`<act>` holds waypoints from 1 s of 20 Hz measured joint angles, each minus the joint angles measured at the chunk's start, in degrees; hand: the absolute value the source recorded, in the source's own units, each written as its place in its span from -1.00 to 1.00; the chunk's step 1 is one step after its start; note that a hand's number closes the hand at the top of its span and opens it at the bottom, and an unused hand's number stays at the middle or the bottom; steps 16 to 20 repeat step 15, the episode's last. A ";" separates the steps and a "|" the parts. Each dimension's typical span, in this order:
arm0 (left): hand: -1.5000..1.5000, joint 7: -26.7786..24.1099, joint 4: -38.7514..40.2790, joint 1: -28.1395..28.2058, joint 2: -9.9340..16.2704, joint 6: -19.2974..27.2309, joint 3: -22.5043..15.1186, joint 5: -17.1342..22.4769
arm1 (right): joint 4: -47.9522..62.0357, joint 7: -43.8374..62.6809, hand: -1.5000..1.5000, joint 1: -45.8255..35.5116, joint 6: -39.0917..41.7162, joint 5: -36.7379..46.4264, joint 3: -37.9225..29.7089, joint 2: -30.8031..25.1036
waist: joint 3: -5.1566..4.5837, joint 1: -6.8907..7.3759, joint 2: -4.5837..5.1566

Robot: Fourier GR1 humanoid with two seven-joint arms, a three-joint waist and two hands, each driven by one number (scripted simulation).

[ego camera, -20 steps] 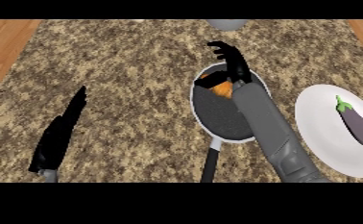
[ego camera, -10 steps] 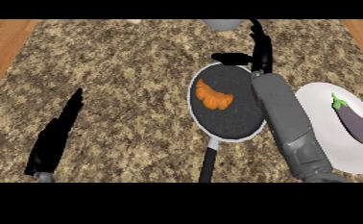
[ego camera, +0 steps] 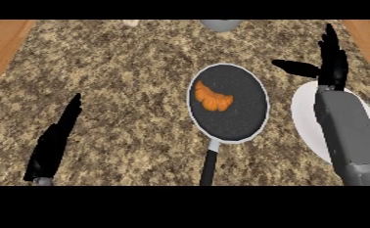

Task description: Pick the croissant from the plate and place it in the pan

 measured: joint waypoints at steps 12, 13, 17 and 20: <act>0.00 -0.10 0.54 -0.74 -1.10 -0.35 0.48 -0.96 | -5.70 -6.50 -1.00 15.93 16.90 -7.97 -7.02 -15.10 | 0.01 0.20 0.07; 0.00 0.33 0.12 -0.92 -0.98 -0.59 0.74 -0.85 | -5.76 -7.13 -1.00 17.02 18.13 -8.68 -7.63 -15.87 | 0.00 0.23 0.06; 0.00 1.19 -0.49 -1.17 -1.08 -0.84 0.92 -0.80 | -6.69 -7.81 -1.00 19.80 20.84 -10.01 -8.62 -17.28 | -0.01 0.20 0.04; 0.00 1.19 -0.49 -1.17 -1.08 -0.84 0.92 -0.80 | -6.69 -7.81 -1.00 19.80 20.84 -10.01 -8.62 -17.28 | -0.01 0.20 0.04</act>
